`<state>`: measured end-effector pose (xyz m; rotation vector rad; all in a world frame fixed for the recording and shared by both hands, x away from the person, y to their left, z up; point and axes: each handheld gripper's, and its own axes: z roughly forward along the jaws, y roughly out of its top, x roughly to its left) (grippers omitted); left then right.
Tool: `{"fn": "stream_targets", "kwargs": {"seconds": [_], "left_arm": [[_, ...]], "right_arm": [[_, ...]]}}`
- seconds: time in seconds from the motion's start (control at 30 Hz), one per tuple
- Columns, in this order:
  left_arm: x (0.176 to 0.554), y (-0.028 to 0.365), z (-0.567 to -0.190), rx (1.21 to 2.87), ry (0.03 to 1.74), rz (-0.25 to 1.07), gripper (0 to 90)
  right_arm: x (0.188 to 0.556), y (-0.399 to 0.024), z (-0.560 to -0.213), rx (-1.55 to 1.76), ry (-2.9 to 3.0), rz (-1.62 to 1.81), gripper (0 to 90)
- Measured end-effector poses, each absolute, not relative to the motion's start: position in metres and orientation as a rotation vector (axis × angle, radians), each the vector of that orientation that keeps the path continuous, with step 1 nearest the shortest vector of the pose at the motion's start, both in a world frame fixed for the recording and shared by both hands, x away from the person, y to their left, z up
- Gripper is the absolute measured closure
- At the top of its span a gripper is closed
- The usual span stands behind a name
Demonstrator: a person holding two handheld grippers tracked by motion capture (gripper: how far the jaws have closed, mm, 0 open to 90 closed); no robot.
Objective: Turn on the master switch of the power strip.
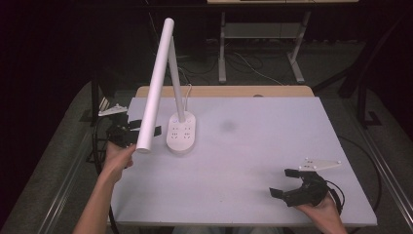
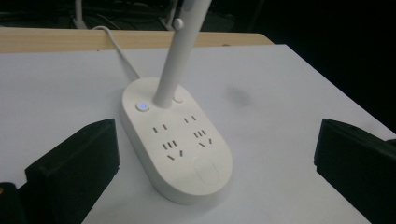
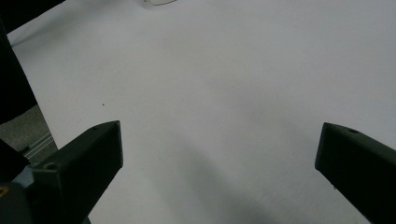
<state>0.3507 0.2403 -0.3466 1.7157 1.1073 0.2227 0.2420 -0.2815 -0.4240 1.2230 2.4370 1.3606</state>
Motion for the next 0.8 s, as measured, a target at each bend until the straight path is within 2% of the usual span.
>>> {"fn": "stream_targets", "kwargs": {"seconds": [0.8], "left_arm": [[0.303,0.203,-0.368,1.753,0.956,0.174,0.0]], "right_arm": [[0.242,-0.283,-0.423,1.218,2.427,1.378,0.4]]}}
